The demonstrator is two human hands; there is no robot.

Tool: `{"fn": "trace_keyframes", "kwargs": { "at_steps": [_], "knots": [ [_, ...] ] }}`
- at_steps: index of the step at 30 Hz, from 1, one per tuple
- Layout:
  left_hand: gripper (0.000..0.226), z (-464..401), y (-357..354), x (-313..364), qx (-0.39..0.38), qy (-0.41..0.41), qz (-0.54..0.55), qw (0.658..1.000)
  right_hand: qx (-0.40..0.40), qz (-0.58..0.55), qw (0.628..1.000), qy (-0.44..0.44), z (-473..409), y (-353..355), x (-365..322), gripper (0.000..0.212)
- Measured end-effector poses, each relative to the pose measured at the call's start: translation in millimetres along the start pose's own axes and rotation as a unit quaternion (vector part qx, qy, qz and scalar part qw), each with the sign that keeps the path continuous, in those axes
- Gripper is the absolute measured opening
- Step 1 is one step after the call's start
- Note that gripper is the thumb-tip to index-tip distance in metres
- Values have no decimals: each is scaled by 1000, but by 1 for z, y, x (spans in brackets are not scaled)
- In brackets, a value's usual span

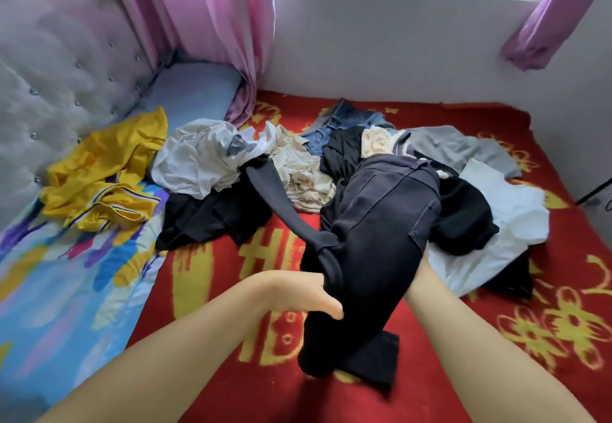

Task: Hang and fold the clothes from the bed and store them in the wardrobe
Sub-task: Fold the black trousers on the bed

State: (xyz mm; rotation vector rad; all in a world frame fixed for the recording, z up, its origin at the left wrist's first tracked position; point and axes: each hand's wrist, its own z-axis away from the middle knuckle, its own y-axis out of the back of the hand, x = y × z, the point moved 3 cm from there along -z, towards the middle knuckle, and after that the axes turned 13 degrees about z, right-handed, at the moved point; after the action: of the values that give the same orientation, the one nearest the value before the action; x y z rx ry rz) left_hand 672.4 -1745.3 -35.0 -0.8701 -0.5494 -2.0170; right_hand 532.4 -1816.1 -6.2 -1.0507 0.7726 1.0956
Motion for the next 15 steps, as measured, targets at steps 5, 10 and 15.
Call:
{"fn": "trace_keyframes", "kwargs": {
  "at_steps": [5, 10, 15],
  "knots": [
    [46, -6, 18, -8, 49, 48, -230, 971, -226, -162, 954, -110, -11, 12, -25, 36],
    [75, 7, 54, 64, 293, -245, -33, 924, -303, -17, 947, -105, -4, 14, -72, 24],
    [104, 15, 44, 125, 198, -355, -57, 912, -329, 97, 931, -122, -2, 24, -90, 31]
  ]
}}
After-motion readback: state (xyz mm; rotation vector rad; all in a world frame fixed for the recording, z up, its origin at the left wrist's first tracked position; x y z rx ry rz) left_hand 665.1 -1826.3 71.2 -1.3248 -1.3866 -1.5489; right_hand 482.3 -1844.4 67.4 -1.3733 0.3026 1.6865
